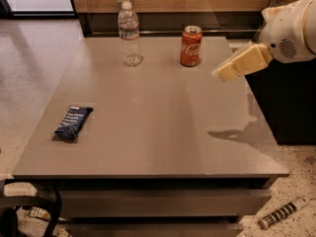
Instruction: Move water bottle near rxbar blueberry
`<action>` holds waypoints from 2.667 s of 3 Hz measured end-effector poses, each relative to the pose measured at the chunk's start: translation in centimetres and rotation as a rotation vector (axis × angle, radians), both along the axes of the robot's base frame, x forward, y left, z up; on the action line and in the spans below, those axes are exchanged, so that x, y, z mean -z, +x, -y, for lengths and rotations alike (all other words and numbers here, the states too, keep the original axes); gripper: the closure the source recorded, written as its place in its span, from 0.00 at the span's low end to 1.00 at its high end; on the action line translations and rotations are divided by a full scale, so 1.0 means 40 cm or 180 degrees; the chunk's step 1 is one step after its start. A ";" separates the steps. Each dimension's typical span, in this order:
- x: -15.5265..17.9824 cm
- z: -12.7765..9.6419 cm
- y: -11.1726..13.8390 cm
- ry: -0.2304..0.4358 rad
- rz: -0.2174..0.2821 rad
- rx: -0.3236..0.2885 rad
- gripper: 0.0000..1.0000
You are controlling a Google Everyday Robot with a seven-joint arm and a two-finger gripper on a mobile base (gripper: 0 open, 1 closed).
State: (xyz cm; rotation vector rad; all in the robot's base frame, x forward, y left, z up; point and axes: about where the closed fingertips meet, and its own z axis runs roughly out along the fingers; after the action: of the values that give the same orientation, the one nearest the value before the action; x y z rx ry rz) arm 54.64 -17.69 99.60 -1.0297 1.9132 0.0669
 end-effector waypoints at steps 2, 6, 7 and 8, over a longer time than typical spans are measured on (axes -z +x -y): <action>-0.073 -0.074 0.079 0.0510 0.0673 -0.0045 0.00; -0.138 -0.172 0.222 0.1165 0.1393 0.0311 0.00; -0.159 -0.218 0.289 0.1398 0.1422 0.0272 0.00; -0.137 -0.285 0.356 0.1603 0.1265 0.0089 0.00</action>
Offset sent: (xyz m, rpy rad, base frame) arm 0.0235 0.0185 0.0099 0.1266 -0.1319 0.0128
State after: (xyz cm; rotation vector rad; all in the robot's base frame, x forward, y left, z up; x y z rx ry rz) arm 68.87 -6.30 105.09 -0.6183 1.4436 0.2906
